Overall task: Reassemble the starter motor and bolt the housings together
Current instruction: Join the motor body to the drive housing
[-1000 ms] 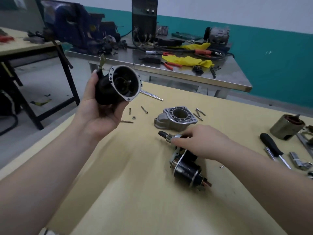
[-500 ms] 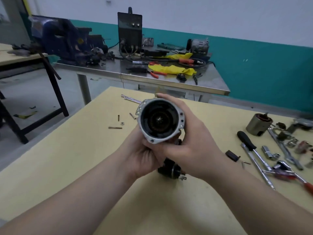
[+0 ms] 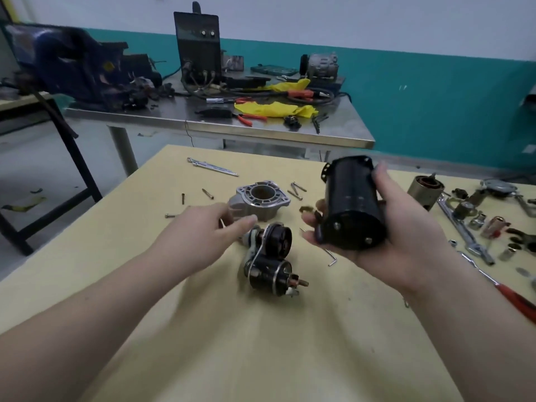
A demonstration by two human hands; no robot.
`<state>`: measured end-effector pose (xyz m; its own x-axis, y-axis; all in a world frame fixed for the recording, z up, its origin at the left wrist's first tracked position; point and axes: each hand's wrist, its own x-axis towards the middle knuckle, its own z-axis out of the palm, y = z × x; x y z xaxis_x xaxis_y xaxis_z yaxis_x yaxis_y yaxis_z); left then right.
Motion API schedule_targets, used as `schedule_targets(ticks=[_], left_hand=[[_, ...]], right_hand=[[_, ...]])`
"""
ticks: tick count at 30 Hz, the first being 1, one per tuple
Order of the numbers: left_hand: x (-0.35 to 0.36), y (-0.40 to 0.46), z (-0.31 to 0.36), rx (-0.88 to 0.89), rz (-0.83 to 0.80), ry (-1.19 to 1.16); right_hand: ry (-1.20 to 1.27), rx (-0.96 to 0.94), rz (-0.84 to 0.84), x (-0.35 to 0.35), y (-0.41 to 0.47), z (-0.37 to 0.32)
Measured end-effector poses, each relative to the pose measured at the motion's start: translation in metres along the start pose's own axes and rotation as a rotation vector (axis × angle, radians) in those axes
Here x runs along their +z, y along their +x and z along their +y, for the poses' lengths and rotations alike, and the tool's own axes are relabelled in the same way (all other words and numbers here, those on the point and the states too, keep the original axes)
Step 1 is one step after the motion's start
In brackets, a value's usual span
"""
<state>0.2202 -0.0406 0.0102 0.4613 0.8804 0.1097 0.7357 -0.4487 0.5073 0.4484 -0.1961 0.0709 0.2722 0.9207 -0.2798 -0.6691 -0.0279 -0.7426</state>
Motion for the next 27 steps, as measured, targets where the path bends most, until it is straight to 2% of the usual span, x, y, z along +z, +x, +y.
schedule_targets(ticks=[2, 7, 9, 12, 14, 17, 19, 23, 27], left_hand=[[0.011, -0.004, 0.007, -0.016, -0.075, 0.04], [0.037, -0.005, 0.035, -0.078, -0.181, 0.032], [0.042, 0.0, 0.042, -0.093, -0.204, 0.021], [0.044, 0.007, 0.041, -0.123, -0.209, -0.127], [0.047, 0.007, 0.038, -0.111, -0.185, -0.221], [0.05, 0.004, 0.032, -0.116, -0.11, -0.367], [0.047, 0.003, 0.03, -0.129, -0.071, -0.507], [0.034, 0.005, 0.031, -0.202, -0.095, -0.954], [0.033, 0.013, 0.037, -0.31, -0.16, -1.495]], right_hand=[[-0.094, 0.096, -0.035, -0.013, -0.001, 0.001], [-0.219, 0.157, -0.013, -0.031, 0.005, 0.024], [-0.154, 0.174, 0.009, -0.036, 0.01, 0.028], [0.002, 0.146, 0.009, -0.046, 0.015, 0.026], [0.11, 0.104, -0.038, -0.053, 0.016, 0.023], [0.142, 0.062, -0.141, -0.06, 0.014, 0.021], [0.098, 0.064, -0.199, -0.063, 0.014, 0.022], [-0.045, 0.023, -0.235, -0.062, 0.016, 0.026], [0.047, 0.017, -0.197, -0.056, 0.019, 0.026]])
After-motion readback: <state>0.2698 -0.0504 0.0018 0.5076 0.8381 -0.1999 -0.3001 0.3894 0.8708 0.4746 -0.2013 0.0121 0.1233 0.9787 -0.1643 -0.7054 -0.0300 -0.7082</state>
